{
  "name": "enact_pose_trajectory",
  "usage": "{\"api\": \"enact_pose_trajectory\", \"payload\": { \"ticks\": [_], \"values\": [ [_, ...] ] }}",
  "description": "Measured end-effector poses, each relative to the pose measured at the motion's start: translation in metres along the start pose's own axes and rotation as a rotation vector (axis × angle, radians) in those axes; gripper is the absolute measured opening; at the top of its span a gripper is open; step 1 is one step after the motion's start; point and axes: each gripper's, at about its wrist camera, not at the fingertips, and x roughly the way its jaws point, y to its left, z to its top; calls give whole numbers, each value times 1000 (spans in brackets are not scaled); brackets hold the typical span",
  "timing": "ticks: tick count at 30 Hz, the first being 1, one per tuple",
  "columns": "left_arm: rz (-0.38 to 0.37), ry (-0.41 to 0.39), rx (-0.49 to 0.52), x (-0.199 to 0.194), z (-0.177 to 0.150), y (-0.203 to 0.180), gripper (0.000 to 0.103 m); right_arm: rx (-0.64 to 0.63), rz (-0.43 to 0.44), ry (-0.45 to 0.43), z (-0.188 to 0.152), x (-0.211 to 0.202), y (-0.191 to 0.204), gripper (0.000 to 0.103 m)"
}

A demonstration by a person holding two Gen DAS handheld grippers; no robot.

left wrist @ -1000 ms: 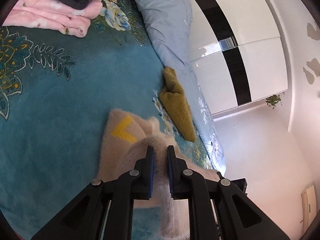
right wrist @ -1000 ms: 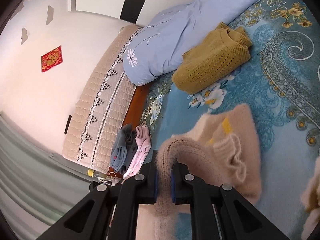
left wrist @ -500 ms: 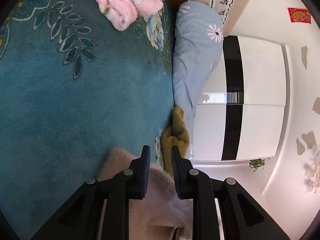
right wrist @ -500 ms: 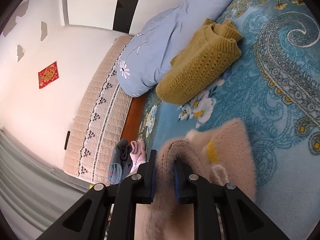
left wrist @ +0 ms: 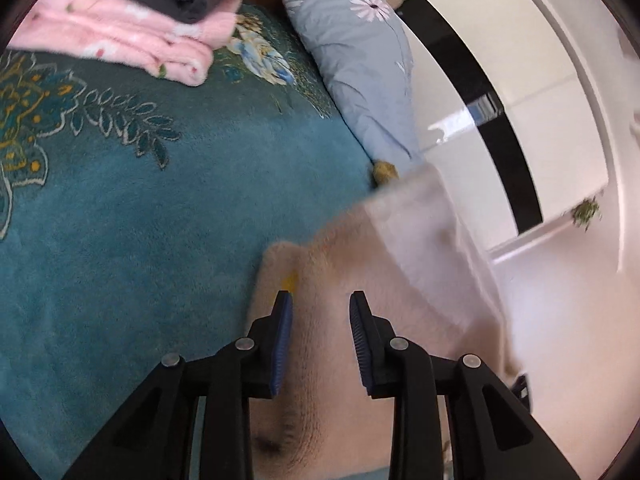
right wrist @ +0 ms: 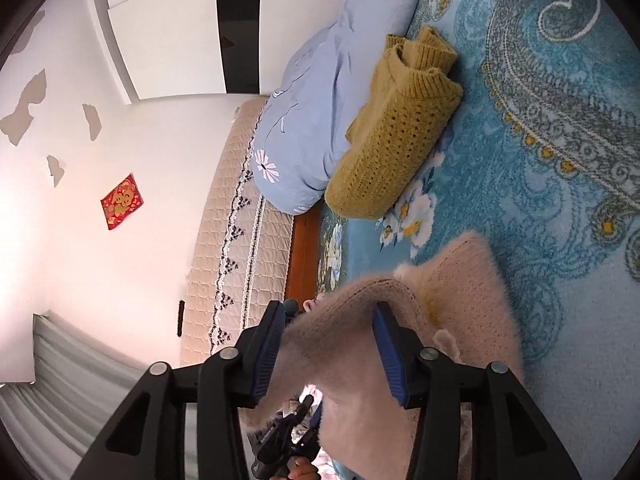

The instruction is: Fold clothes

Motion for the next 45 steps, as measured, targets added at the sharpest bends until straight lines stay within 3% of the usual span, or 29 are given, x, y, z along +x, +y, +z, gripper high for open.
{"api": "enact_pose_trajectory", "payload": {
  "ticks": [4, 9, 15, 16, 18, 19, 20, 25, 28, 31, 32, 36, 39, 42, 45],
  "values": [
    [108, 22, 149, 7, -16, -20, 30, -41, -37, -21, 1, -8, 6, 50],
    [104, 16, 116, 0, -20, -11, 30, -165, -235, -25, -4, -3, 17, 50],
    [130, 15, 100, 3, -25, -11, 31, -284, -354, 25, -19, 20, 24, 49],
    [132, 12, 106, 4, -25, -13, 31, -313, -373, 25, -22, 21, 28, 47],
    [124, 9, 126, 2, -27, -19, 31, -368, -404, 29, -27, 21, 35, 31],
    [121, 6, 139, 1, -29, -22, 31, -398, -415, 34, -30, 20, 38, 19],
    [133, 1, 162, 1, -30, -26, 31, -422, -422, 37, -33, 19, 41, 14],
    [172, -16, 230, -2, -36, -32, 31, -557, -454, 46, -48, 20, 61, 14],
    [175, -11, 223, -1, -38, -29, 31, -579, -490, 69, -53, 27, 59, 17],
    [189, -31, 235, -4, -38, -31, 24, -567, -505, 58, -54, 26, 58, 13],
    [195, -41, 244, -6, -38, -33, 19, -560, -497, 40, -53, 22, 61, 12],
    [160, -73, 287, -18, -44, -41, 15, -547, -421, -10, -56, -5, 86, 11],
    [153, -67, 291, -24, -49, -40, 15, -557, -493, 18, -57, -3, 87, 11],
    [152, -47, 279, -24, -53, -32, 14, -452, -587, 70, -50, 4, 58, 11],
    [140, -39, 251, -23, -55, -26, 14, -385, -610, 91, -43, 4, 42, 11]
  ]
}}
